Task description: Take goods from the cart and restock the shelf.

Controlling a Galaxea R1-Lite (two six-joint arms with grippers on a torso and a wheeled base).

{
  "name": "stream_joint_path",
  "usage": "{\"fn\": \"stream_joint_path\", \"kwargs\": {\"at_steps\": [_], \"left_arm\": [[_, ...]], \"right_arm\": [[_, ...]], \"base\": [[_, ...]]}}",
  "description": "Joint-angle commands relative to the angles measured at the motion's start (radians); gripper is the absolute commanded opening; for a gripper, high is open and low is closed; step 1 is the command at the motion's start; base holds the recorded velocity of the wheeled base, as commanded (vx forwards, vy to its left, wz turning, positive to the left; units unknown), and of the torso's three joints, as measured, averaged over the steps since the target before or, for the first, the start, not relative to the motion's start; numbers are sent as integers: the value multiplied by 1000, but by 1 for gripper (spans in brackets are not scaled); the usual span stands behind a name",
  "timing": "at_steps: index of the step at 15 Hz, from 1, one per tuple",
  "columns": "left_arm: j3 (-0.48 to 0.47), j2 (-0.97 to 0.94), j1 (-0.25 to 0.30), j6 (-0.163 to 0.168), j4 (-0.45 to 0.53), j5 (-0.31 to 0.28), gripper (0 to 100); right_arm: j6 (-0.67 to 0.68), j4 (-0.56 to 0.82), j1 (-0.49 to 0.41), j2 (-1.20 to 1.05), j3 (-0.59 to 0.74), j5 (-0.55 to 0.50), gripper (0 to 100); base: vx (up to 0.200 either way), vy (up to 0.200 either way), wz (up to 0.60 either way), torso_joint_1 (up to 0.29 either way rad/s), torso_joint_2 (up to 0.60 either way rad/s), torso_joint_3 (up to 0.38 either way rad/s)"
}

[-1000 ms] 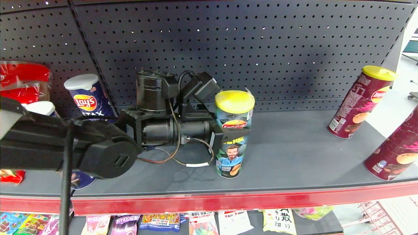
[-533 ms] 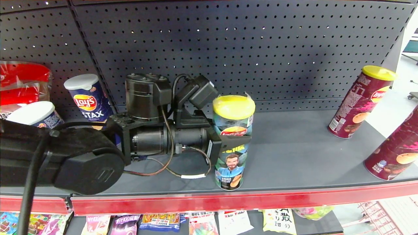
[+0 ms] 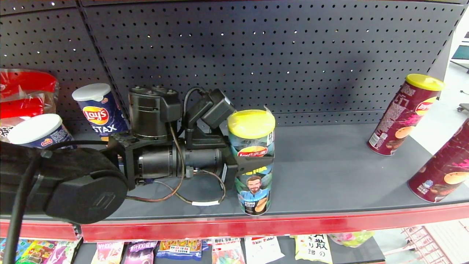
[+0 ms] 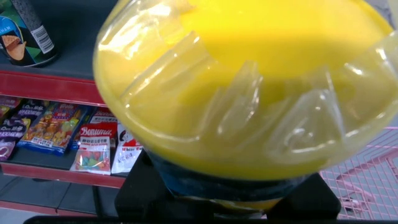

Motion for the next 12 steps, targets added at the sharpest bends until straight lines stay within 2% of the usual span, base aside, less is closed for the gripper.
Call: {"fn": "stream_joint_path", "kwargs": {"at_steps": [1, 8, 9, 12], "left_arm": [[-1, 3, 0, 0, 2, -1, 0], [-27, 23, -6, 4, -3, -15, 0], [-33, 29, -8, 4, -3, -15, 100], [-32, 30, -8, 4, -3, -17, 100]], "right_arm": [[0, 0, 0, 1, 0, 1, 0], [0, 0, 0, 4, 0, 1, 0], [0, 0, 2, 4, 0, 1, 0], [0, 0, 2, 4, 0, 1, 0]], "base": [[0, 0, 0, 0, 0, 0], [0, 0, 0, 0, 0, 0], [0, 0, 0, 0, 0, 0], [0, 0, 0, 0, 0, 0]]}}
